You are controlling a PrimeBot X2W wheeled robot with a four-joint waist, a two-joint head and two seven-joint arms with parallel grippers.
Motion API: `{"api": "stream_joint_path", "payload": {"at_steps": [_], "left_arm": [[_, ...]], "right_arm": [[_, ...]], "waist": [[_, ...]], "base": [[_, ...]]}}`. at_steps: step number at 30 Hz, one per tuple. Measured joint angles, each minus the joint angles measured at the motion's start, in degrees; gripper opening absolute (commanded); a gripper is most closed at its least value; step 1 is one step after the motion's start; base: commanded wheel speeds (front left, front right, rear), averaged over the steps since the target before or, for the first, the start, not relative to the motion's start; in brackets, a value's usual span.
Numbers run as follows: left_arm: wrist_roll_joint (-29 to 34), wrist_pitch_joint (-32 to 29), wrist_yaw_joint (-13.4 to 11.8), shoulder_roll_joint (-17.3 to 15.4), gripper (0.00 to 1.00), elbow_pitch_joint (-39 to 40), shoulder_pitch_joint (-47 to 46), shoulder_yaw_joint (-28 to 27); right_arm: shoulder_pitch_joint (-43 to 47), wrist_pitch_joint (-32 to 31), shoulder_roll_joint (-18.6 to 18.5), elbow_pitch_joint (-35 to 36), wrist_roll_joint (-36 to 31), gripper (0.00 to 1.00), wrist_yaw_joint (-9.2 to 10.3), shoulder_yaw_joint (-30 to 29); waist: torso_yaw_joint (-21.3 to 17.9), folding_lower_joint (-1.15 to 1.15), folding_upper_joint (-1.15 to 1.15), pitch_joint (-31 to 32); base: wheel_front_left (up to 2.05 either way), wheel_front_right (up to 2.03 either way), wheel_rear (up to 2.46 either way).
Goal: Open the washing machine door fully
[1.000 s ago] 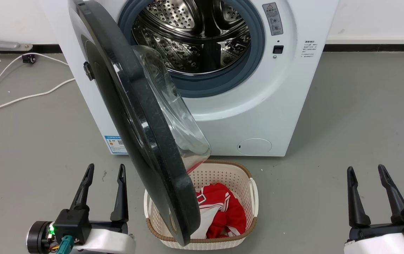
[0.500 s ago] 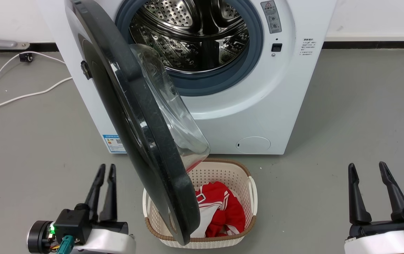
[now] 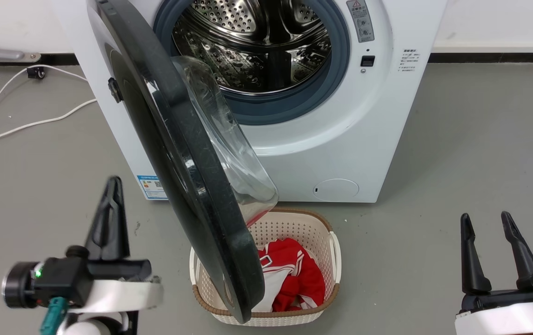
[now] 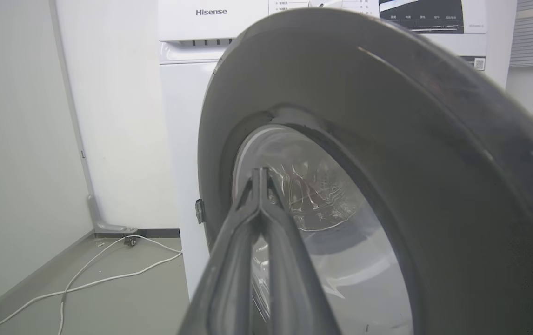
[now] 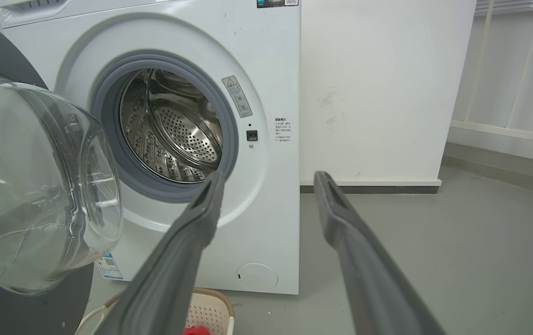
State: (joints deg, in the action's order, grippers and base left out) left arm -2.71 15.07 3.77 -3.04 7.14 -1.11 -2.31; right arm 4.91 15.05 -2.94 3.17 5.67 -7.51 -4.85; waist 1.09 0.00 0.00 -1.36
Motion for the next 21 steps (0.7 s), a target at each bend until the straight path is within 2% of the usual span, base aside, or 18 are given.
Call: {"api": "stream_joint_path", "payload": {"at_steps": [6,12,16,21], "left_arm": [[0.7,0.0,-0.4,-0.5,0.00,10.8,-2.9,-1.2],[2.1,0.0,-0.1,-0.7,0.00,22.7,-5.3,1.2],[0.8,0.1,1.4,-0.6,0.00,26.7,-5.7,6.7],[-2.1,-0.2,2.8,-0.5,0.00,26.6,-4.6,16.6]], "right_arm": [[-0.1,0.0,0.0,-0.2,0.2,1.00,0.00,0.0],[-0.2,0.0,0.0,-0.5,0.3,1.00,0.00,0.0],[-0.3,0.0,0.0,-0.8,0.4,1.00,0.00,-0.1],[-0.5,0.0,0.0,-1.1,0.9,1.00,0.00,-0.1]], "waist": [[0.2,0.00,0.00,-0.2],[0.1,0.00,0.00,-0.6],[0.0,0.00,0.00,-0.9],[0.0,0.00,0.00,-1.1]], "base": [[0.00,0.00,0.00],[0.00,0.00,0.00],[0.00,0.00,0.00],[0.00,0.00,0.00]]}}
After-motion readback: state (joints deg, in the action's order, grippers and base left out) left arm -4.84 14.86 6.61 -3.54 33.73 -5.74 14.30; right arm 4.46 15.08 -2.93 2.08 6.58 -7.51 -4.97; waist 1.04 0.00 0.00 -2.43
